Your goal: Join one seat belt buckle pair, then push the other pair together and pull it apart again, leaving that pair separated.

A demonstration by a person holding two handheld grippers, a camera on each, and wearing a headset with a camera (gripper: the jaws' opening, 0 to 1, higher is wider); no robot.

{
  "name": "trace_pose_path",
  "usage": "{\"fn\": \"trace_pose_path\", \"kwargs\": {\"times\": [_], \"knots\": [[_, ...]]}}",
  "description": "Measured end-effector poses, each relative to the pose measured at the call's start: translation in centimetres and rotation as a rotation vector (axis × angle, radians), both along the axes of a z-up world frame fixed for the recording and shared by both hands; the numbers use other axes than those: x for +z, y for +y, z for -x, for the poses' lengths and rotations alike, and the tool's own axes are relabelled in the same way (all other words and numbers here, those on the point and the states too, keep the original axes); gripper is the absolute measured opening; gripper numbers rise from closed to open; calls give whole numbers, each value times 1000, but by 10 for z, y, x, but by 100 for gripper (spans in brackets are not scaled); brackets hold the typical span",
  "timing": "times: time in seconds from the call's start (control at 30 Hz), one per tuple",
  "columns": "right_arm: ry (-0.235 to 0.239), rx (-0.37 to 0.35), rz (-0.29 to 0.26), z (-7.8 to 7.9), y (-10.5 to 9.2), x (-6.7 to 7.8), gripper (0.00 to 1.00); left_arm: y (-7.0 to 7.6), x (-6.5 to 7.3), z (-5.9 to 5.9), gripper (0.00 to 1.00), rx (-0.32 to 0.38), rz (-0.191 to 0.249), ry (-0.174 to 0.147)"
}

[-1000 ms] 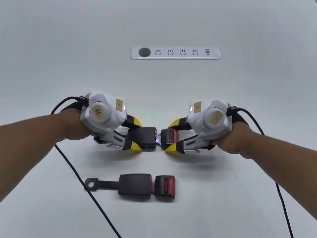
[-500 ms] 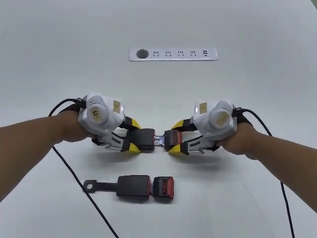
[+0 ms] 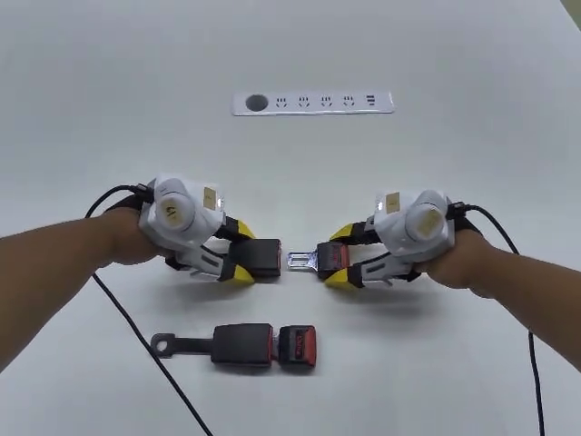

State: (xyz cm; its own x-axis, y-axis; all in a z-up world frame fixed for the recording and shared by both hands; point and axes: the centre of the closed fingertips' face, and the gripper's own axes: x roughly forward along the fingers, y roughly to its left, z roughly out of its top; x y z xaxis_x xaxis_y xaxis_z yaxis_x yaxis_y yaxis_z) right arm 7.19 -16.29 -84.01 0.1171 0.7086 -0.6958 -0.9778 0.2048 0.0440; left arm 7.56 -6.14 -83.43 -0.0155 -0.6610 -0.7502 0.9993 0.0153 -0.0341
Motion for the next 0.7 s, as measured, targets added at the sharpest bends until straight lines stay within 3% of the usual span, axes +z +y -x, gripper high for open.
{"fn": "trace_pose_path", "kwargs": {"times": [0.7], "knots": [[6, -48, 21, 5, -48, 4, 37, -1, 2, 2, 35, 9, 5, 8]]}}
